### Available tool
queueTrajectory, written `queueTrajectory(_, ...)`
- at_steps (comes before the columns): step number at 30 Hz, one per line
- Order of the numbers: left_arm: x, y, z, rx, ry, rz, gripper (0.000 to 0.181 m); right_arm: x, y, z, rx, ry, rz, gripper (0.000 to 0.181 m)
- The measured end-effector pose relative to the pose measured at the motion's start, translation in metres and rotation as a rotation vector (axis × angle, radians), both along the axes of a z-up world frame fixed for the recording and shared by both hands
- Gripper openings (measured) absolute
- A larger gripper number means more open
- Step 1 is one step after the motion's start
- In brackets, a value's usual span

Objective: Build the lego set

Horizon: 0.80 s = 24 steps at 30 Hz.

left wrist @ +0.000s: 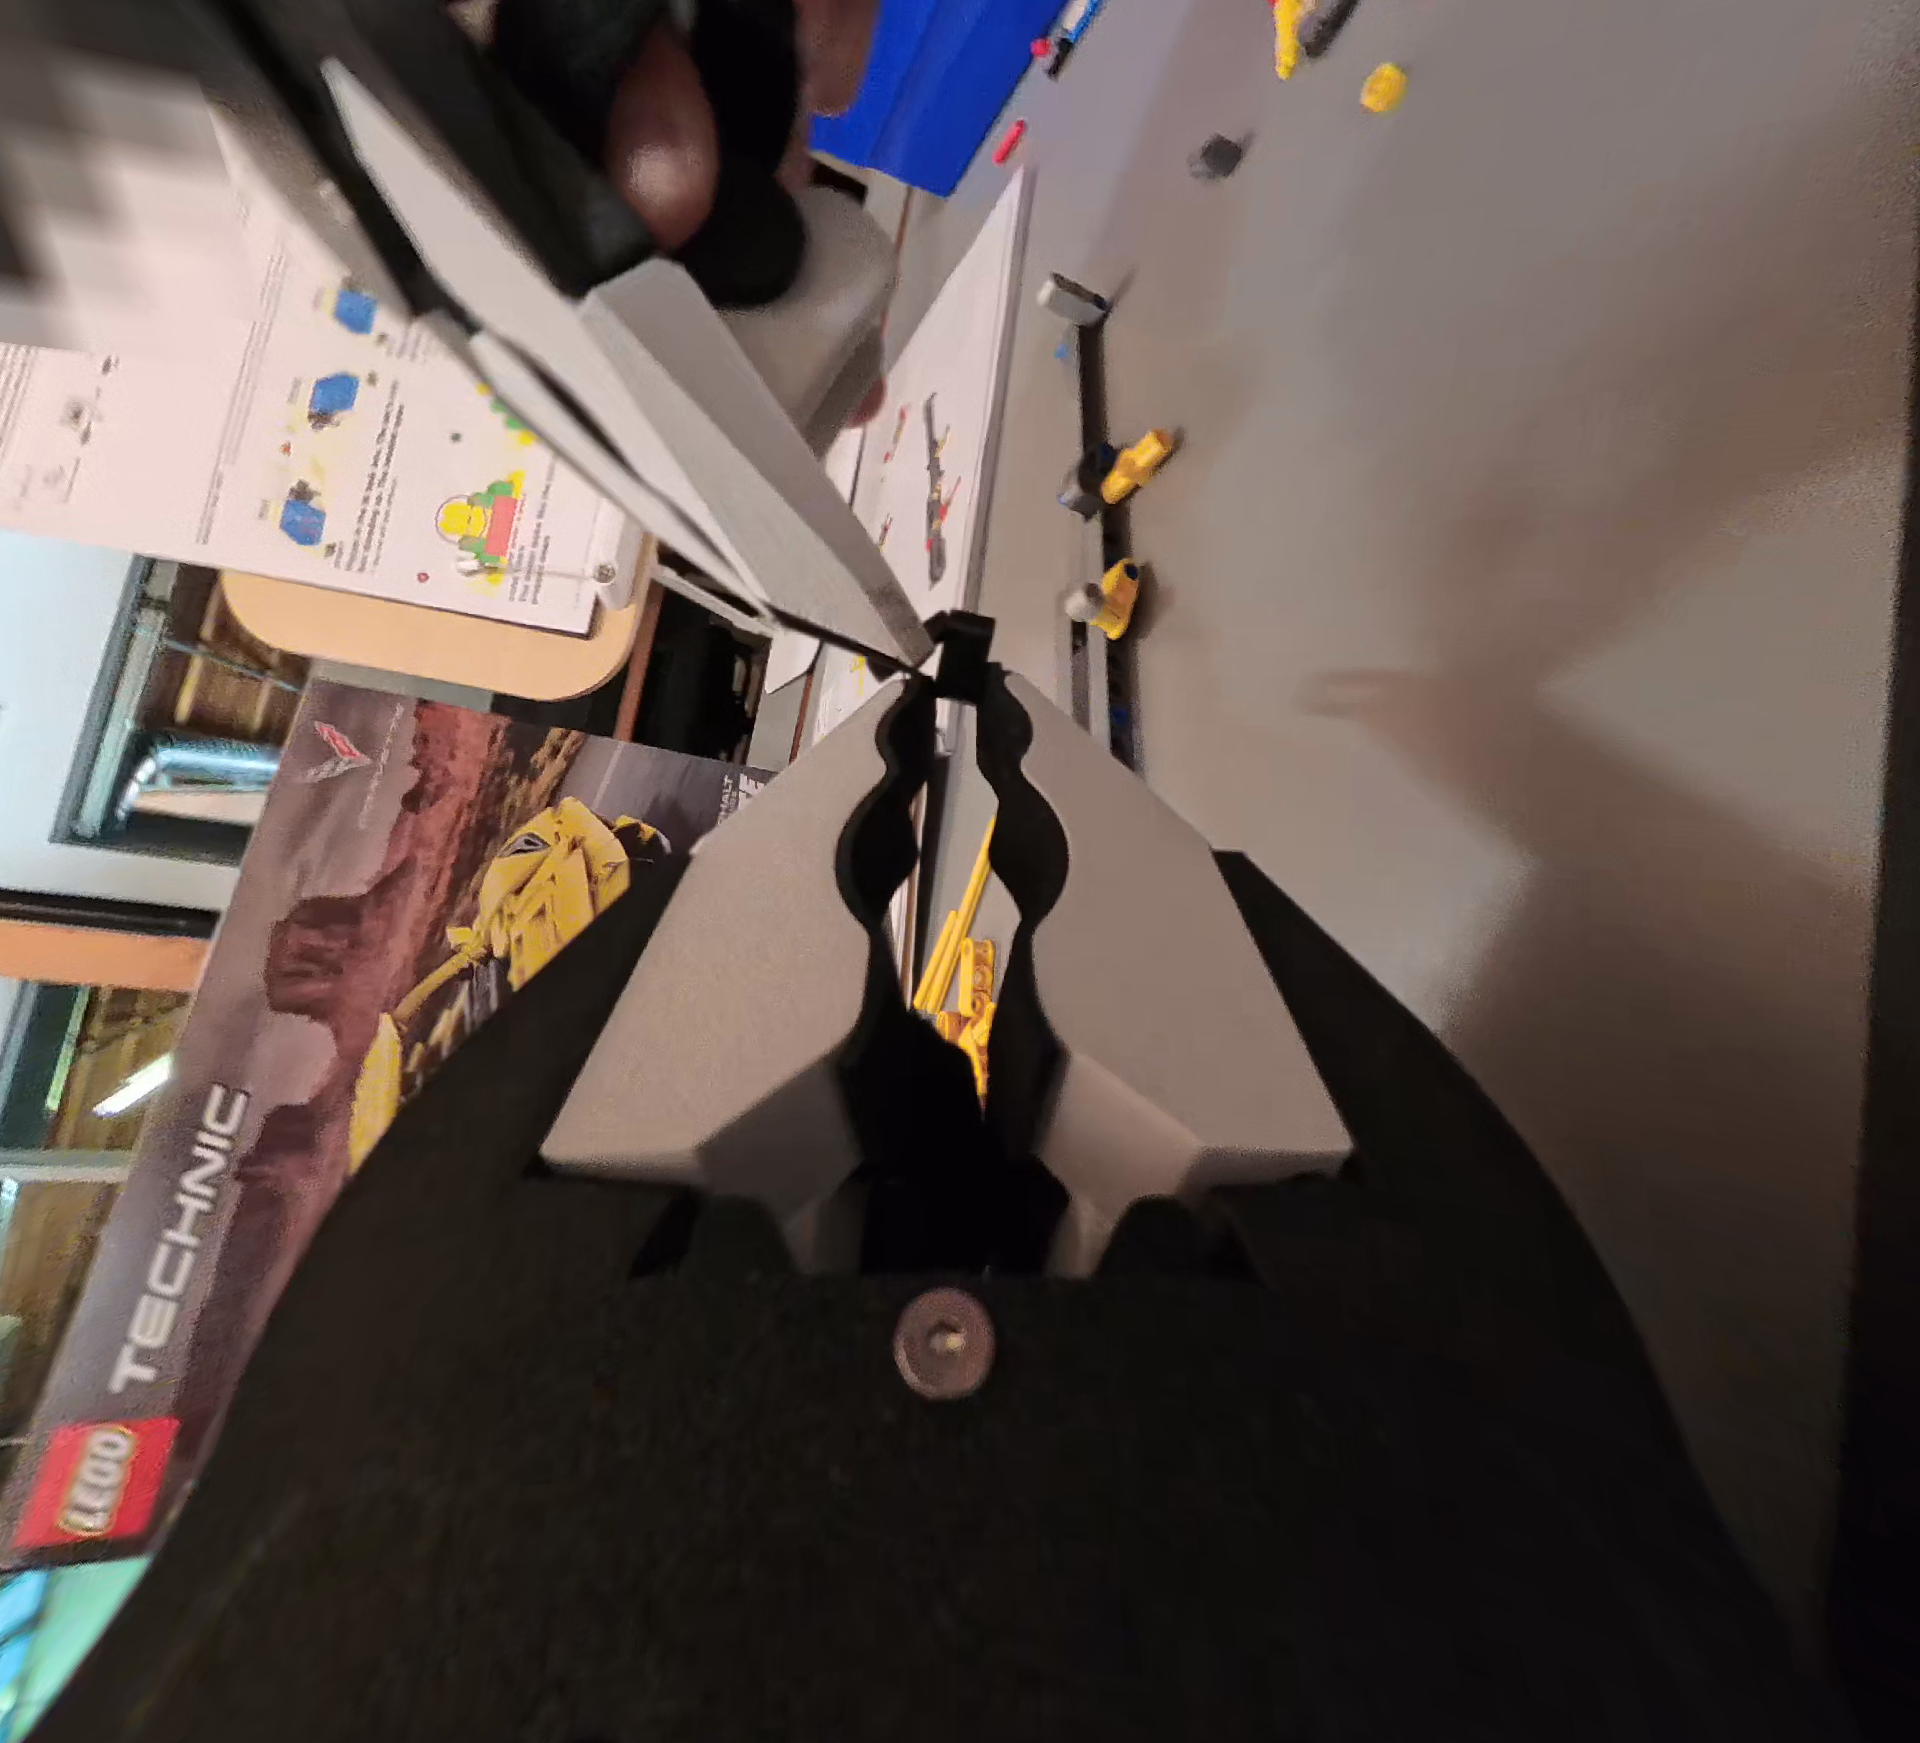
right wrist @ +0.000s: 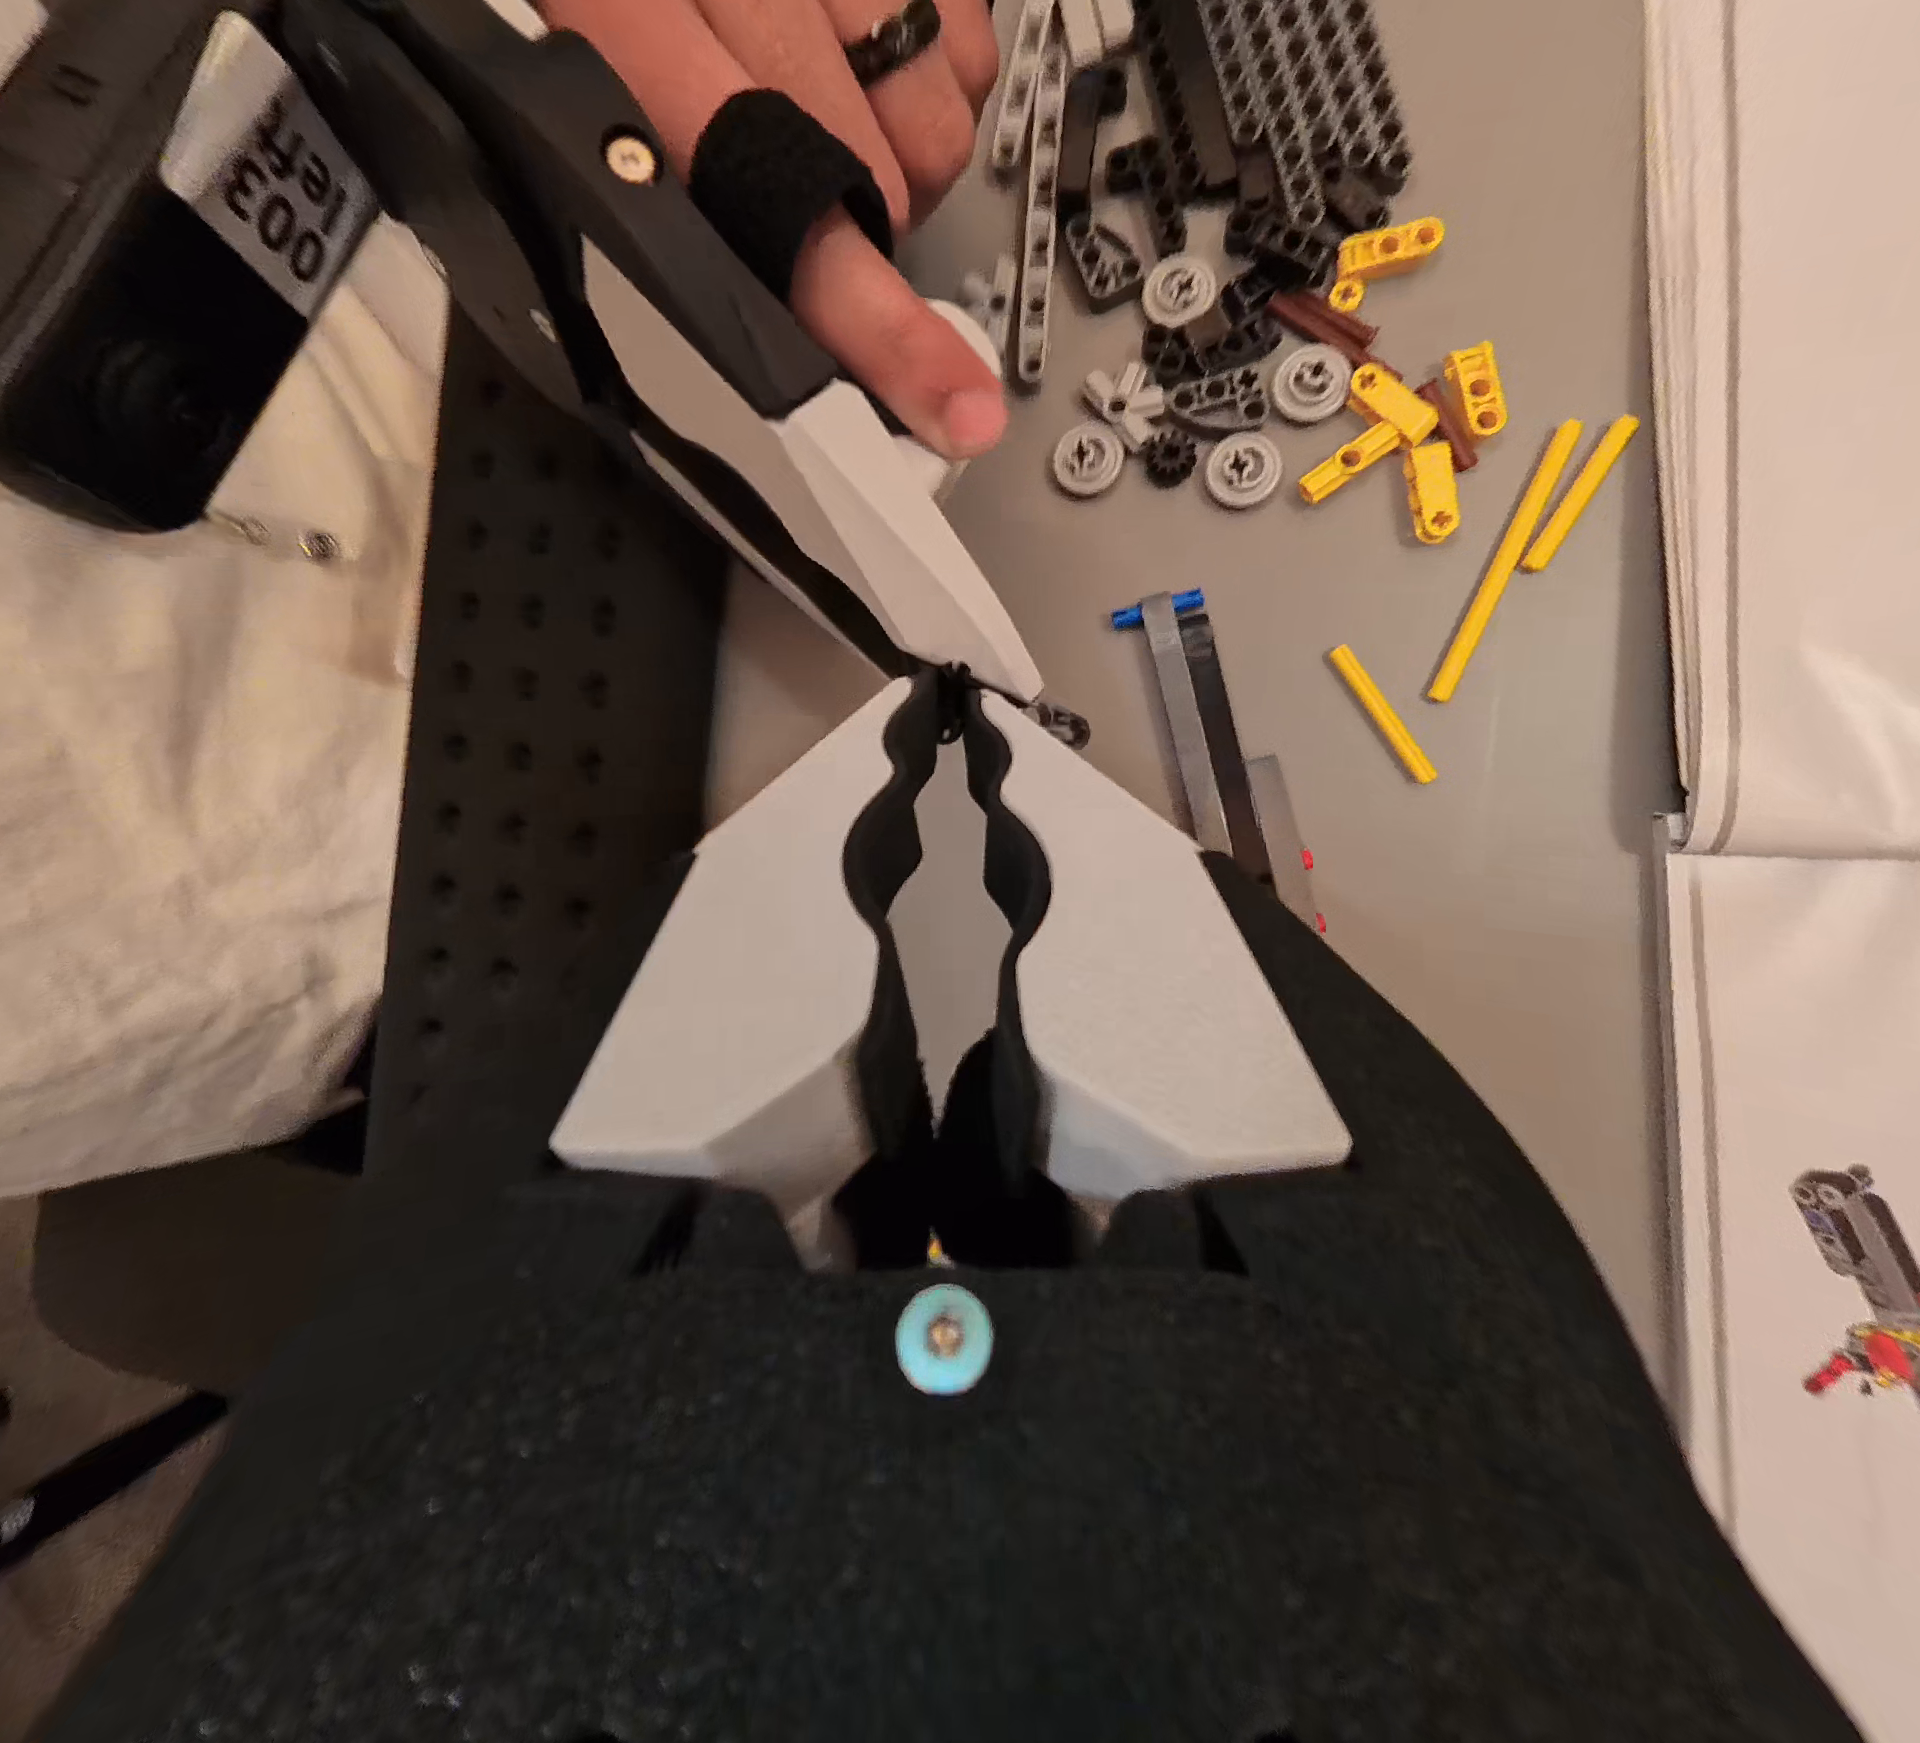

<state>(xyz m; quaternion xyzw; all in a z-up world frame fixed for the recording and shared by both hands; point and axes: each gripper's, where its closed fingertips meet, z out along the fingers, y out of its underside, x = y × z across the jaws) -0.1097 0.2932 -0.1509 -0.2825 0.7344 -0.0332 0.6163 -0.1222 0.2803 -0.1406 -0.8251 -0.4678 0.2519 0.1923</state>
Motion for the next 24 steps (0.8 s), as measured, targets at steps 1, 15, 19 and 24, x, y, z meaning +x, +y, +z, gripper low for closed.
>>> queueTrajectory(1, 0.000, 0.002, 0.003, -0.034, -0.018, 0.005, 0.006, 0.000, 0.002, 0.004, 0.008, 0.049, -0.023, 0.004)
queueTrajectory(15, 0.000, 0.005, 0.010, -0.189, -0.049, 0.015, 0.006, 0.000, 0.010, 0.015, 0.028, 0.395, -0.196, 0.004)
queueTrajectory(19, -0.002, 0.008, 0.011, -0.234, -0.053, 0.019, 0.007, -0.002, 0.014, 0.017, 0.055, 0.437, -0.224, 0.004)
queueTrajectory(24, -0.002, 0.012, 0.010, -0.311, -0.051, 0.025, 0.006, -0.002, 0.020, 0.017, 0.141, 0.463, -0.286, 0.004)
